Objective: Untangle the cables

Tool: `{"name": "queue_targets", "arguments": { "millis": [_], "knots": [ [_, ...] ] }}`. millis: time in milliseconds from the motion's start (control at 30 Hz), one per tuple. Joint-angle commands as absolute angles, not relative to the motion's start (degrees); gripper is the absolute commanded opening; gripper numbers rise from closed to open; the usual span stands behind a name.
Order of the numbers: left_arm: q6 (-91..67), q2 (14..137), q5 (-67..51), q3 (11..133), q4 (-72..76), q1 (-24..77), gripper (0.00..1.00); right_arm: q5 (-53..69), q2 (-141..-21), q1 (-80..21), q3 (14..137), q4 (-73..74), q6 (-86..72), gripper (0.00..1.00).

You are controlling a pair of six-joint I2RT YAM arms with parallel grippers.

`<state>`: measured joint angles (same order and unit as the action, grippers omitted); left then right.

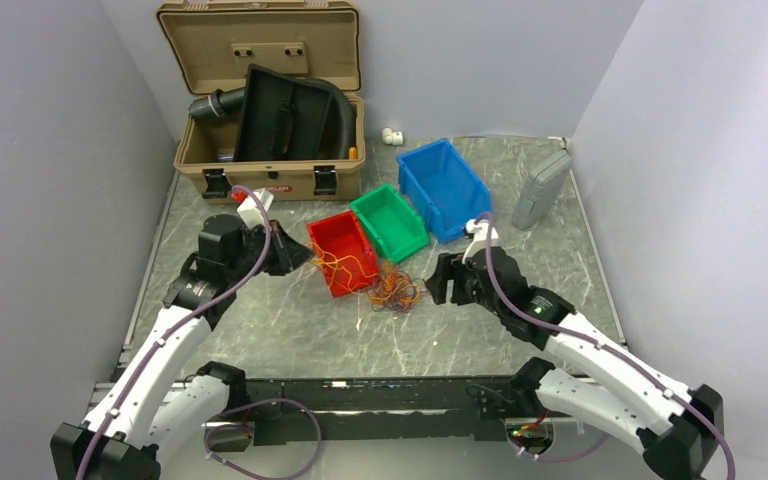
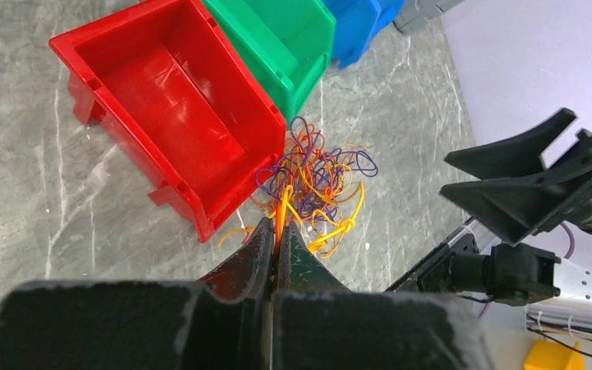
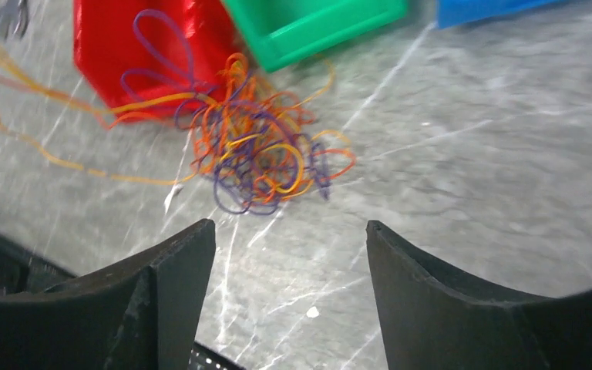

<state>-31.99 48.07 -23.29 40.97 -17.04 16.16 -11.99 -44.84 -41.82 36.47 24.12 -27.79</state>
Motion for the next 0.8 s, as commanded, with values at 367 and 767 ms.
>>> {"name": "queue_targets", "arguments": {
  "millis": [367,767],
  "knots": [
    [-28.39,46.89,-30.22,42.34,-16.67,16.55,0.0,-1.86,-65.5,-41.79,34.2,6.39,-30.39,0.75],
    [-27.54,48.69,-26.89,41.14,-16.08,27.18,0.0,-4.69,-77.59,-41.82,35.32,1.33,-32.63,0.49]
  ]
}}
